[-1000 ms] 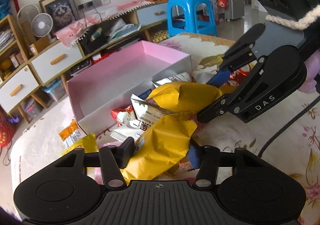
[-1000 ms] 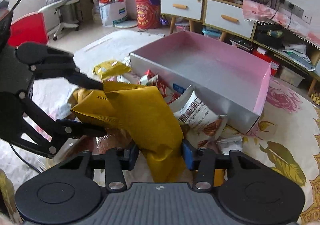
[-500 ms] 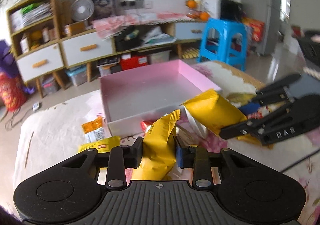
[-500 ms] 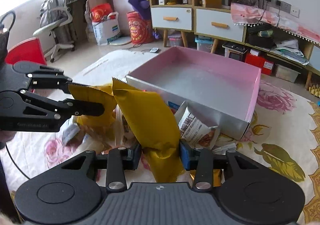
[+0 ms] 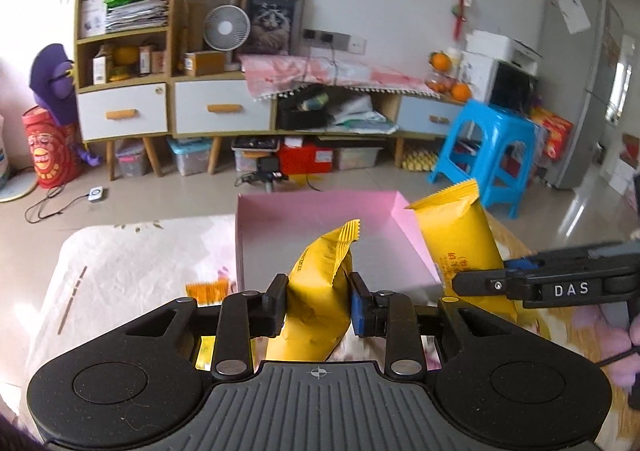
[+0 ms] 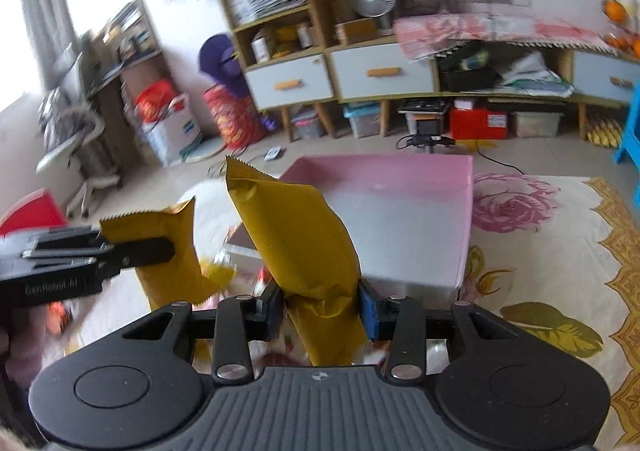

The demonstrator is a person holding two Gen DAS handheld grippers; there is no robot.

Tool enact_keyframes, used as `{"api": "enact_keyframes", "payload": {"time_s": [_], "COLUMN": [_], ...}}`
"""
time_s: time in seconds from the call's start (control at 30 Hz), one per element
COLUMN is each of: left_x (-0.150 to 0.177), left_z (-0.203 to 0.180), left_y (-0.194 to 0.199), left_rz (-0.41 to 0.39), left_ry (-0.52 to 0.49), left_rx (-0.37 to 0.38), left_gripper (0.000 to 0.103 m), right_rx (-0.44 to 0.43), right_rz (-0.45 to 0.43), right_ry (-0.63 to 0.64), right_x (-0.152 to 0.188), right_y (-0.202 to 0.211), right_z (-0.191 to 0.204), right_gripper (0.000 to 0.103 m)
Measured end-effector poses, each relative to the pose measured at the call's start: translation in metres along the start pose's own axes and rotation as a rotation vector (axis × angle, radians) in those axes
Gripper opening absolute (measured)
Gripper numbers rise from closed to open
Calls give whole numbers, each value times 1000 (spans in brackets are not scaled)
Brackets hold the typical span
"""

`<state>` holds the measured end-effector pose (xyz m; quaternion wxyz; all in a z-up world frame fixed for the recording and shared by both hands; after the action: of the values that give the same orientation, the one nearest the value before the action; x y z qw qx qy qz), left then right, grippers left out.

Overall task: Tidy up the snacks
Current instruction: 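Lift both yellow packs and carry them over the pink box, then lower both yellow packs into the pink box and open both tools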

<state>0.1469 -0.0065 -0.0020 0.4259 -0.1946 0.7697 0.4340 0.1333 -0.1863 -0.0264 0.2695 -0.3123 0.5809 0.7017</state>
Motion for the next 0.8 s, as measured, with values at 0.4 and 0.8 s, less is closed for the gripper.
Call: {"api": "enact_keyframes", "payload": {"time_s": [0.4, 0.8], "left_x": [-32, -18], "left_z": [12, 23], "left_y": [-64, -124], "left_rz": [-11, 49], "left_ry": [-5, -11], "left_rx": [-116, -216], "left_gripper": [28, 28], "right_rx": [55, 136], "right_rz": [19, 55], "right_ry": [-191, -219], "right_x": [-17, -16], "right_y": [-39, -73], "right_z": [-28, -50], "right_gripper": [31, 31]}}
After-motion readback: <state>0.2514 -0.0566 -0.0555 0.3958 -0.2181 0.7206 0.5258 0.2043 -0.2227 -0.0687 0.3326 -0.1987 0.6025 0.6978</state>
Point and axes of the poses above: each gripper's, at about its wrist camera, not at the fingertips, and y roughly against the way its jaws point, z to its left, x to its underside, the point moved 7 cm from there along -y, roughly the way its jaws point, and after that the axes turned 15 degrees about x, right-handed, at the moved point
